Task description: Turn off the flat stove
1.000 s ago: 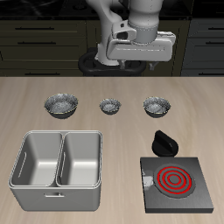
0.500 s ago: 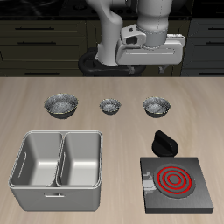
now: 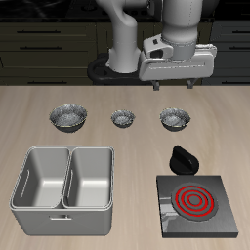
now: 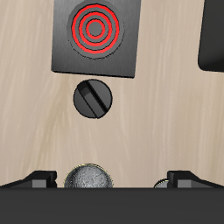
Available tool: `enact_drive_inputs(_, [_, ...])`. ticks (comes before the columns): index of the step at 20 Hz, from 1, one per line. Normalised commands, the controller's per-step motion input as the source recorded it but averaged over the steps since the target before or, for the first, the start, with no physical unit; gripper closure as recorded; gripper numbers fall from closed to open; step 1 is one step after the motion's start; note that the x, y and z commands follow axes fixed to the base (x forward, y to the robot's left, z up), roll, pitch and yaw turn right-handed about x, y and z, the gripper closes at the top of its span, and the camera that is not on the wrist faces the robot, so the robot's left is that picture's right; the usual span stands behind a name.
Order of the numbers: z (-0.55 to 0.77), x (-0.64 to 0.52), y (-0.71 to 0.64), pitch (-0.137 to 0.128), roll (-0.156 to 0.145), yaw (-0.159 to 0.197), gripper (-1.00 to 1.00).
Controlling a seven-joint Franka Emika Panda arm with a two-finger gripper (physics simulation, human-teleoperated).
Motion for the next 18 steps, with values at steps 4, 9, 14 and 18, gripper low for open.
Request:
enact_drive_inputs(4, [0.01,0.19,0.12,-0.007,-0.005,0.009,-1.0])
enact_drive_inputs(9, [-0.01,0.25,0.06,0.024,-0.002,0.008,-1.0])
enact_drive_inputs(14, [-0.03,0.2,0.05,0.018,-0.018,-0.001,-1.0])
enact_drive_inputs(18, [-0.07,0.16,0.12,0.017,-0.002,0.008,-1.0])
